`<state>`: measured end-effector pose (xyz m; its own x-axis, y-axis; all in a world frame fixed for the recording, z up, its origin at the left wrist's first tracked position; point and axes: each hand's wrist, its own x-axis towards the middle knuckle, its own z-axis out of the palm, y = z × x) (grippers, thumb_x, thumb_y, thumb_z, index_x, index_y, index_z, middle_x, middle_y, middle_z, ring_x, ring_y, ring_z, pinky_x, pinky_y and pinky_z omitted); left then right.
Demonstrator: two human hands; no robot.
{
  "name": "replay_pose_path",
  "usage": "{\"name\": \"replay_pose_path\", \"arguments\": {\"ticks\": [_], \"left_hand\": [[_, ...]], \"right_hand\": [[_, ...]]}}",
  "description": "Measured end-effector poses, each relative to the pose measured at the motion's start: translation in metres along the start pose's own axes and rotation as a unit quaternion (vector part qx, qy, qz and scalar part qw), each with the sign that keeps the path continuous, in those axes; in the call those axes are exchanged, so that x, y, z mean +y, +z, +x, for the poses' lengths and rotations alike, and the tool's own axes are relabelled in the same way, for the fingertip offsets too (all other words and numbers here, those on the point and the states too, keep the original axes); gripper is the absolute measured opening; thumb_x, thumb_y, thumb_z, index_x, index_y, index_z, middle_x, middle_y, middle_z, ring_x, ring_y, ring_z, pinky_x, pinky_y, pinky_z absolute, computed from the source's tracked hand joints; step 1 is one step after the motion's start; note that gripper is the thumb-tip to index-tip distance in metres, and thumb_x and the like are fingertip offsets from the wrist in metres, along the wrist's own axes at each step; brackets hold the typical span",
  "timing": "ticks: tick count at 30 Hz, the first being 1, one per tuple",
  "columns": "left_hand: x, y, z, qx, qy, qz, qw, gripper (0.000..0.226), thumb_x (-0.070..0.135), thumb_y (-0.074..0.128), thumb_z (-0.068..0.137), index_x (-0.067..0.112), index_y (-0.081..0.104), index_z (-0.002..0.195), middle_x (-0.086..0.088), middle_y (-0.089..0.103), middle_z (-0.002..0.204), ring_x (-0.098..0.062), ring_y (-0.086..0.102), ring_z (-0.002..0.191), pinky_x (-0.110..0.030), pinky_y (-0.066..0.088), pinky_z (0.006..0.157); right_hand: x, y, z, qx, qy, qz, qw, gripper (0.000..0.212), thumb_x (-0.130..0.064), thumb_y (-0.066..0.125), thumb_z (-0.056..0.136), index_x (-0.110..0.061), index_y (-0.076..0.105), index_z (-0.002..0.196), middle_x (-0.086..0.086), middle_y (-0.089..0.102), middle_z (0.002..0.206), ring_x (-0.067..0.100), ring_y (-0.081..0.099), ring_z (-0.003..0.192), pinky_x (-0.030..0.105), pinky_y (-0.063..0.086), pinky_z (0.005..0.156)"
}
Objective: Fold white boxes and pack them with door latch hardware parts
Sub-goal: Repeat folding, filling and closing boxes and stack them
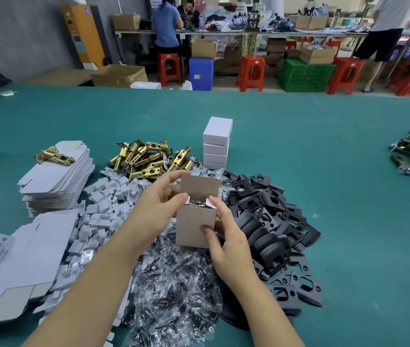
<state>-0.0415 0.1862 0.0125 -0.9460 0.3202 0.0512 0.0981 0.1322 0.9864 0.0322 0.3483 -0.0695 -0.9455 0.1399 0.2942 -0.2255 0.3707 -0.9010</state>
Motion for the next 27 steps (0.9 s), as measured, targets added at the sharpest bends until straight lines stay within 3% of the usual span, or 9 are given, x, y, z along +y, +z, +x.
{"name": "replay_pose_path", "arguments": {"ticks": [9,14,20,25,27], "left_hand": [[-0.001,0.000,0.005,0.000,-0.006,0.009,1.000,0.039,0.008,0.054,0.103,0.041,0.068,0.119,0.015,0.068,0.076,0.001,0.062,0.069,-0.017,0.053,0.063],[0.002,0.001,0.002,-0.012,0.009,-0.010,1.000,0.044,0.003,0.053,0.103,0.041,0.072,0.114,-0.002,0.075,0.098,-0.007,0.065,0.082,-0.020,0.055,0.069],[0.001,-0.002,-0.003,-0.044,0.042,-0.006,0.998,0.033,0.008,0.058,0.101,0.033,0.077,0.109,0.000,0.076,0.107,-0.015,0.069,0.102,-0.024,0.056,0.087],[0.001,-0.008,-0.009,-0.046,0.057,0.004,0.997,0.039,0.005,0.059,0.099,0.037,0.079,0.104,0.003,0.077,0.107,-0.012,0.069,0.104,-0.019,0.054,0.088],[0.001,-0.009,-0.010,-0.040,0.062,0.023,0.997,0.040,0.006,0.060,0.099,0.041,0.078,0.104,0.005,0.077,0.105,-0.010,0.068,0.103,-0.020,0.054,0.090]], "right_hand": [[-0.003,-0.002,-0.002,-0.005,-0.007,-0.013,1.000,0.067,-0.012,0.055,0.105,-0.060,0.032,0.145,-0.002,0.061,0.137,0.010,0.062,0.116,0.040,0.059,0.088],[-0.002,-0.002,-0.002,-0.010,-0.010,-0.018,1.000,0.068,-0.013,0.053,0.106,-0.063,0.029,0.146,-0.004,0.061,0.139,0.008,0.062,0.116,0.033,0.058,0.089],[-0.002,0.000,-0.002,0.005,-0.007,-0.001,1.000,0.071,-0.014,0.049,0.105,-0.069,0.019,0.138,-0.023,0.061,0.132,-0.002,0.062,0.113,0.009,0.048,0.085],[-0.005,0.001,-0.002,0.008,-0.021,0.003,1.000,0.066,-0.016,0.049,0.104,-0.069,0.021,0.132,-0.018,0.063,0.130,-0.001,0.062,0.114,0.010,0.048,0.086],[-0.004,0.001,-0.002,0.007,-0.025,-0.002,1.000,0.065,-0.017,0.050,0.105,-0.070,0.023,0.132,-0.008,0.065,0.131,0.006,0.064,0.113,0.023,0.054,0.088]]}}
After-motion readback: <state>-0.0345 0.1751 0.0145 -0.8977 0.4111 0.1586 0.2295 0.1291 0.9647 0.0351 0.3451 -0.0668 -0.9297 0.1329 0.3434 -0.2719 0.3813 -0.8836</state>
